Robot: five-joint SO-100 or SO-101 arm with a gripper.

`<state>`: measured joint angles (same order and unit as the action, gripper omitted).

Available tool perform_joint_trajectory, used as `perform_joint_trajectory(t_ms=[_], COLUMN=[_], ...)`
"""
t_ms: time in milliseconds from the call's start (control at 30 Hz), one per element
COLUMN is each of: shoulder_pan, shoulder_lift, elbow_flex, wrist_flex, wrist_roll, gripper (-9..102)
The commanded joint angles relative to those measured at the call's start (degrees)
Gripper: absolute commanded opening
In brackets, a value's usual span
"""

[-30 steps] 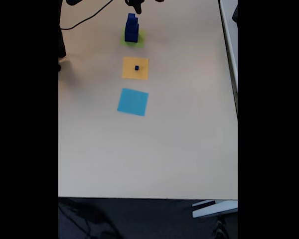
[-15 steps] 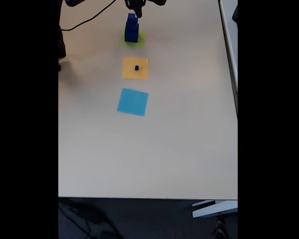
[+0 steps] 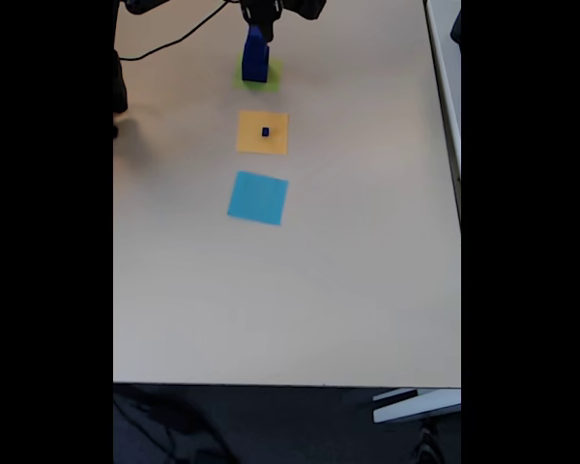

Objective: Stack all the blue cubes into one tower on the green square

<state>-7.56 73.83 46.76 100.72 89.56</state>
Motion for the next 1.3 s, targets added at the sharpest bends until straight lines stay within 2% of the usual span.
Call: perform_joint_trajectory(t_ms=[0,1267], shoulder_pan=[0.0,-3.43], shoulder_lift=[2.55,-6.33], elbow_flex=[0.0,3.34], wrist_flex=[0.26,-0.53], wrist_roll=[0.53,7.65], gripper=[0,0])
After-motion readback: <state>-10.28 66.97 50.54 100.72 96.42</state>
